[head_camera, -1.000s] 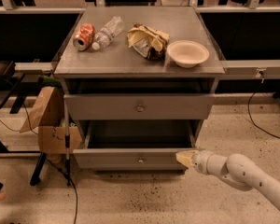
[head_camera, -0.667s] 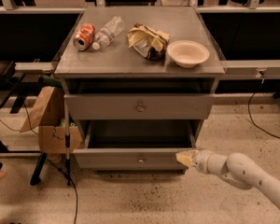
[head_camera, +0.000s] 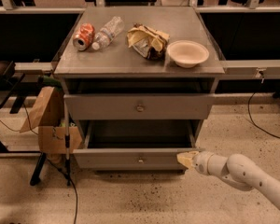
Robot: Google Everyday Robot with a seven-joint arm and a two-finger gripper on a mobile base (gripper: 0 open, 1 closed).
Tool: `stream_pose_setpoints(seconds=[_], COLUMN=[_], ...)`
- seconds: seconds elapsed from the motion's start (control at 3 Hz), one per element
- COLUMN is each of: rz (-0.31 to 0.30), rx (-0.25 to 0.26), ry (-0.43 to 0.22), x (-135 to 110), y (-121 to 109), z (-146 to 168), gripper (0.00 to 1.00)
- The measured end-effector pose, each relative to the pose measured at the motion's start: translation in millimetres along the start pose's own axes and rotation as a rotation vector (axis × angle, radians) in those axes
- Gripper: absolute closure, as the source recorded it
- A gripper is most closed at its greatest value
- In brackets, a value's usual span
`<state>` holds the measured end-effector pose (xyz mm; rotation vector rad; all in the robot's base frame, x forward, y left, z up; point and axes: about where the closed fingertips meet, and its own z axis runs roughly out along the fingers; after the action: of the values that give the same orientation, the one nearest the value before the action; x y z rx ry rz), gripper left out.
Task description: Close middle drawer
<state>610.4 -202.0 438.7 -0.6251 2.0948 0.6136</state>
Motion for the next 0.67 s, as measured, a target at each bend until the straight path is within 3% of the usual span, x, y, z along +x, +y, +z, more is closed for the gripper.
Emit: stream_pose_setpoints(seconds=[0.67], rz=[-0.008], rx=[-0.02], ry=[-0.035], x=[-4.3], y=[3.6], z=[-3.8], gripper=[1.0])
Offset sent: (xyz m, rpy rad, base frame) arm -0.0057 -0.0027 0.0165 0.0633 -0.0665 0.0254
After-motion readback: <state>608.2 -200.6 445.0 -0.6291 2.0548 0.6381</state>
